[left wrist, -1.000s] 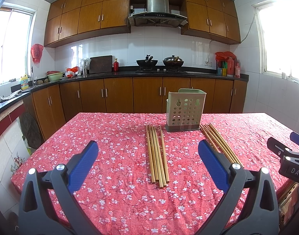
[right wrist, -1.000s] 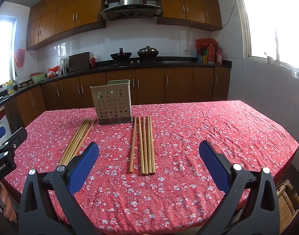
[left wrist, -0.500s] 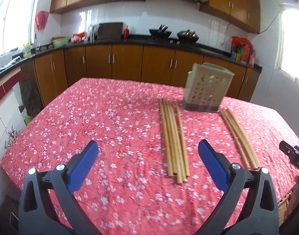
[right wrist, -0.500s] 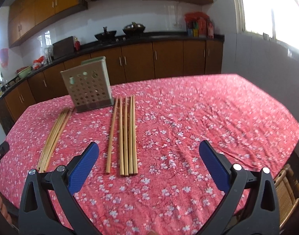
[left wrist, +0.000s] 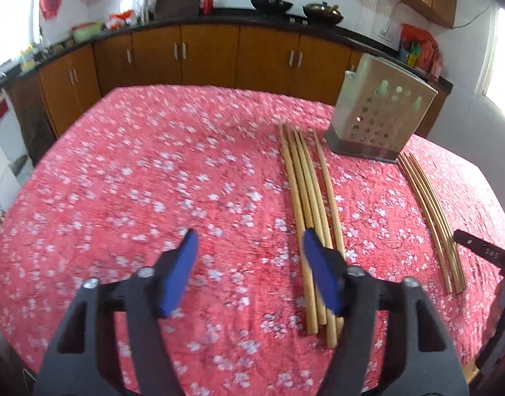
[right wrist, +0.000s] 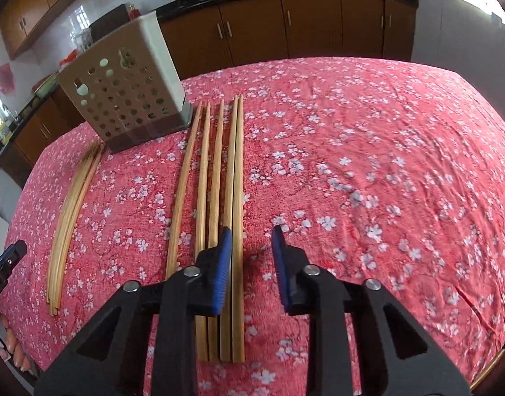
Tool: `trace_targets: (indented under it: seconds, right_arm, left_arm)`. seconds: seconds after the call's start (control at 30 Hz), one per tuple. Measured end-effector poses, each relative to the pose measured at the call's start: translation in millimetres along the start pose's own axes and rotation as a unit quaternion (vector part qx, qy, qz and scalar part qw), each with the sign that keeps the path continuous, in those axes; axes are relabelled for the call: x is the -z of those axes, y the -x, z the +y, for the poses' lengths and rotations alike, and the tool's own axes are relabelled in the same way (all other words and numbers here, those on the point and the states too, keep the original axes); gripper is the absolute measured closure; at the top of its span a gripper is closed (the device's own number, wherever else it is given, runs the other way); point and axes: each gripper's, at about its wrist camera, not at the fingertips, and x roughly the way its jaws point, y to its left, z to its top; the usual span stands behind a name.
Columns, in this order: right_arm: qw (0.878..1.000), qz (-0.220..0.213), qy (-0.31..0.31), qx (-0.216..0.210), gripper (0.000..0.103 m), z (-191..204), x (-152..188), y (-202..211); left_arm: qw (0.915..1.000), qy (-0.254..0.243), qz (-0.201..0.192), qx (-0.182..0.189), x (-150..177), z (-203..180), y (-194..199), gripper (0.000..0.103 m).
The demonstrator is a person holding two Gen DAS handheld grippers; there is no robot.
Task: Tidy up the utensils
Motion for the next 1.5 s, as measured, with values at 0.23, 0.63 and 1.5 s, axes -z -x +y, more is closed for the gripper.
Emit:
trace_targets:
  seconds: [0.23,0.63,1.5]
  right_arm:
    - [0.999,0.002,0.033,0.023,0.09,0.5,-2.5,-1.5]
    - [0.999,-0.007,0.027,0.036,0.095,-8.7,-10.6,-7.6]
    - [0.998,-0.033,0.01,0.049,0.094,-32.2,-24.0,-13.6]
  left_arm:
    - [0.9989,-0.037,0.012,0.025,-3.3,-13.1,-11.5,0.057]
    - [0.995,-0.064,0.055,0.054,-3.1,-24.7,-32.5,0.085]
    - [0.9984,-0.04,0.041,0.001,-38.0,21.2,-56.8,0.094]
